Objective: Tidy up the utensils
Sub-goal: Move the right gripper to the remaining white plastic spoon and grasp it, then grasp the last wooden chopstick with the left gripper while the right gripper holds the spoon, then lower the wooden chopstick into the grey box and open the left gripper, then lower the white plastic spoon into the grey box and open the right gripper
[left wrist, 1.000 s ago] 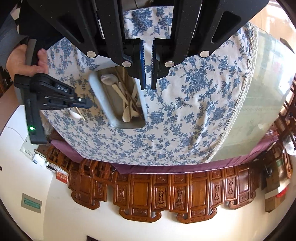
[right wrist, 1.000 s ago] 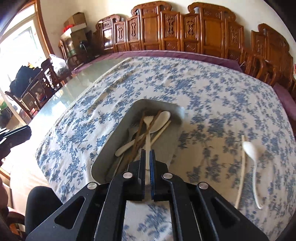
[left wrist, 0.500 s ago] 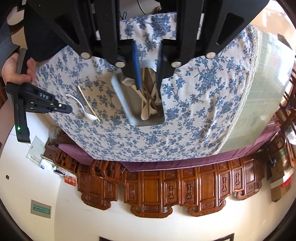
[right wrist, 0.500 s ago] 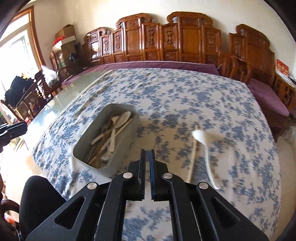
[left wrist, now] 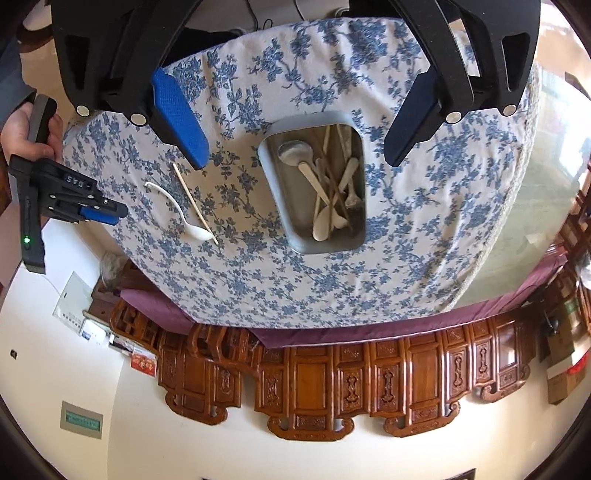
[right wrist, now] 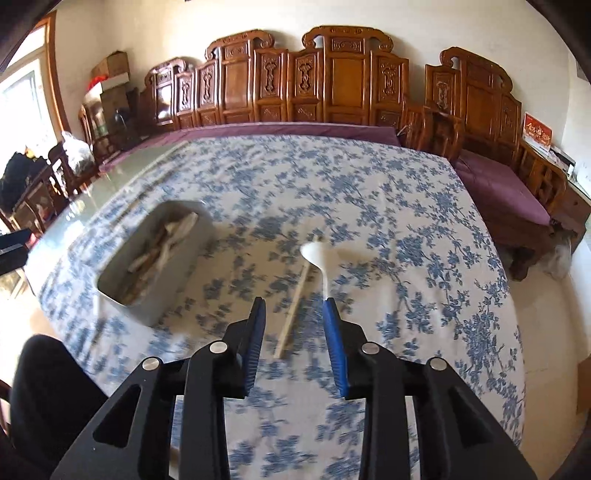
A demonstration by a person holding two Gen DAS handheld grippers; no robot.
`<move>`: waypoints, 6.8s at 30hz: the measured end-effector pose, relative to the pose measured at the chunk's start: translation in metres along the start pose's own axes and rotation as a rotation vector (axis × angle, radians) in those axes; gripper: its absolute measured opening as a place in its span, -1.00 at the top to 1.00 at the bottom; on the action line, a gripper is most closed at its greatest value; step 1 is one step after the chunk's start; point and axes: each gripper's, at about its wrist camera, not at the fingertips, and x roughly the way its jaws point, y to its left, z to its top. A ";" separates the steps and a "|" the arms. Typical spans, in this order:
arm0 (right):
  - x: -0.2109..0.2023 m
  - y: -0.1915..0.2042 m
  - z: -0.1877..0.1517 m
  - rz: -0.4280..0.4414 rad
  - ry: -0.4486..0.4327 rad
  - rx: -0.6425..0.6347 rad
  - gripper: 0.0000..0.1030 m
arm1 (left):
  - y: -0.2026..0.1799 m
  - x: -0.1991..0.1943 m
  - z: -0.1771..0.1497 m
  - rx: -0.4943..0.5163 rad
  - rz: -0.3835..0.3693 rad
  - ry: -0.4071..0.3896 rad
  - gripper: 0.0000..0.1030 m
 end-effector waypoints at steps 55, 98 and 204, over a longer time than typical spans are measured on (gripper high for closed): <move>0.072 -0.122 -0.026 -0.013 0.169 0.187 0.79 | -0.169 0.254 0.048 0.147 -0.194 0.298 0.37; 0.012 -0.014 0.020 0.064 0.042 0.097 0.79 | -0.073 0.106 0.051 0.098 -0.185 0.104 0.92; 0.165 0.209 0.089 0.140 0.175 -0.052 0.67 | 0.127 0.083 -0.012 -0.098 -0.032 0.153 0.71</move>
